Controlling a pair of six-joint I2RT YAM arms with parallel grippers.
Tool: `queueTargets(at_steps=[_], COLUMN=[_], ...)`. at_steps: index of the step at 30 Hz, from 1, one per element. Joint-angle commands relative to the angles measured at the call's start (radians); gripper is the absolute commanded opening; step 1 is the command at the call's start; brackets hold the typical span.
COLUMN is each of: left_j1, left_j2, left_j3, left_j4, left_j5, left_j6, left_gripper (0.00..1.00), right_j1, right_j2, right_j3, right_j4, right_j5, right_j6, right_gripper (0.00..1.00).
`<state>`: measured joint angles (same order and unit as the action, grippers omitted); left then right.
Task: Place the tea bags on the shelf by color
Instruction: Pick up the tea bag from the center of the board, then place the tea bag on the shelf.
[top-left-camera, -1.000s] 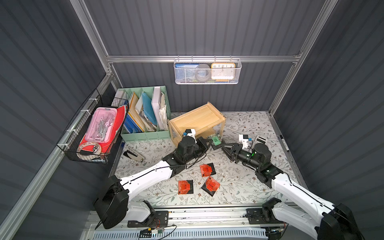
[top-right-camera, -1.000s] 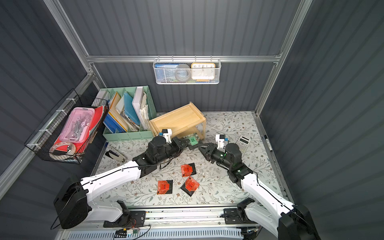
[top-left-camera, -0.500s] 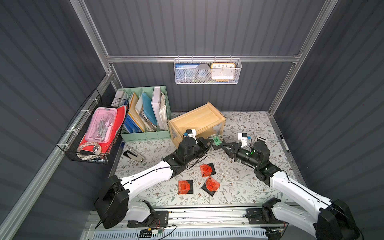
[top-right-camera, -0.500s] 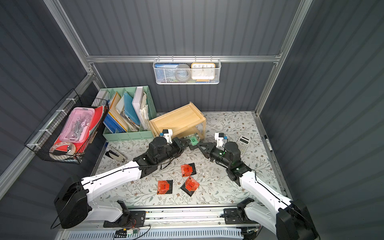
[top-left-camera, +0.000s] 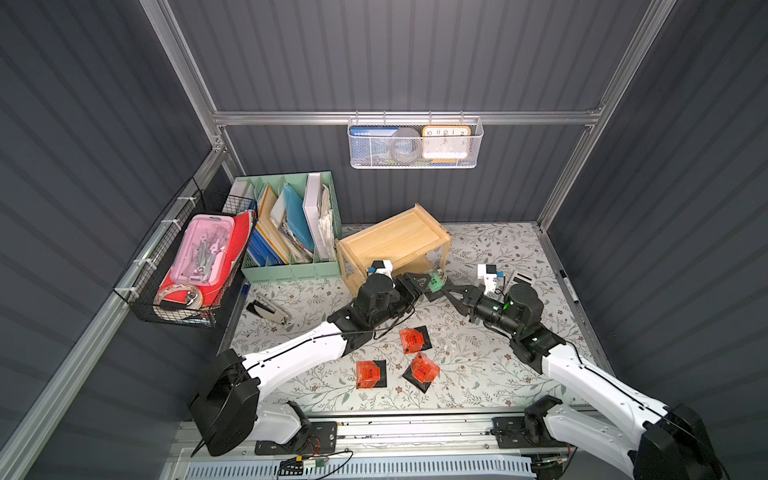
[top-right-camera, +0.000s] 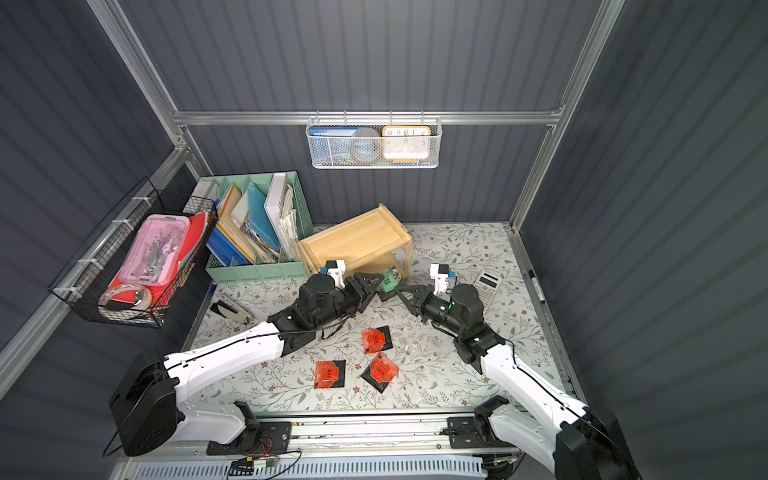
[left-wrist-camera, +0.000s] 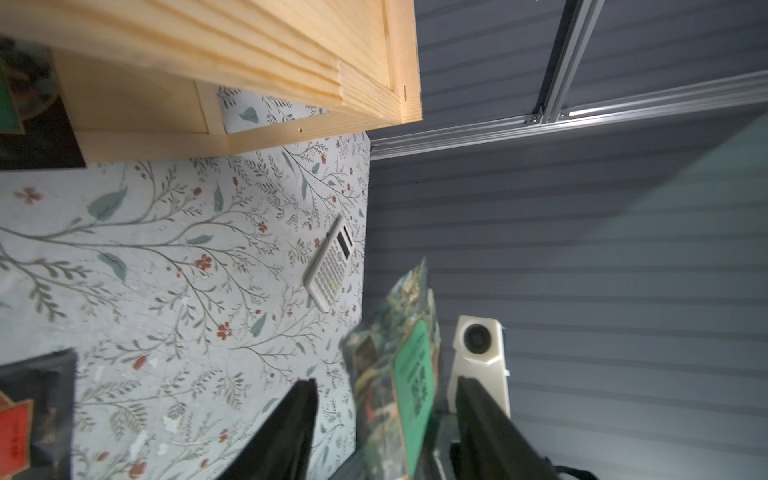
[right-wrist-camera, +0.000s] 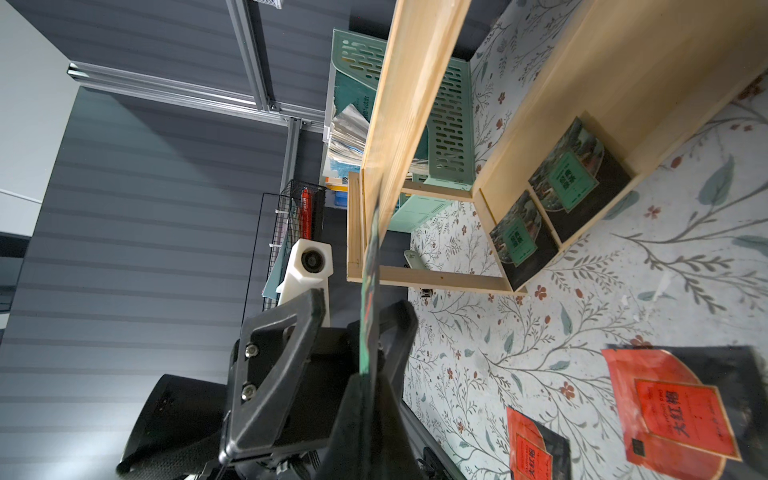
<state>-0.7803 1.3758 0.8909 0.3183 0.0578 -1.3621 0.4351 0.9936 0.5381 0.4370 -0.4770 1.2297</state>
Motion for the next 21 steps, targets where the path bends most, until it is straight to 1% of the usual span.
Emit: queueTargets(at_steps=[1,3,8,11,14,17,21], left_j1=[-0.005,-0.005,-0.006,-0.005,-0.005,-0.005,-0.005], left_j2=[-0.018,-0.034,-0.062,-0.065,-0.058,-0.051,-0.05], left_j3=[0.032,0.036,0.047,0.071,0.099,0.12,0.131], left_j4=[-0.093,-0.146,-0.277,-0.379,-0.46,-0.508,-0.586], left_j5=[-0.015,-0.021,-0.038,-0.049,-0.047,-0.057,-0.061], left_j6=[0.012,0.011,0.012,0.023,0.046,0.076,0.082], left_gripper=[0.75,0.82,0.93,1.0,1.0,1.0,1.0], right_j1=[0.005,0.005,0.004,0.004,0.004,0.001,-0.001], right_j2=[-0.047,-0.079,-0.163,-0.22,-0.262,-0.273,-0.255], right_j3=[-0.026,-0.045,-0.098,-0.121,-0.131,-0.137,-0.145], right_j4=[-0.045,-0.088,-0.158,-0.232,-0.324,-0.38,-0.395], right_j5=[0.028,0.053,0.105,0.141,0.162,0.164,0.153], right_j6=[-0.05,-0.059,-0.089,-0.124,-0.167,-0.191,-0.212], right_gripper=[0.0,0.0,0.0,0.0,0.0,0.0,0.0])
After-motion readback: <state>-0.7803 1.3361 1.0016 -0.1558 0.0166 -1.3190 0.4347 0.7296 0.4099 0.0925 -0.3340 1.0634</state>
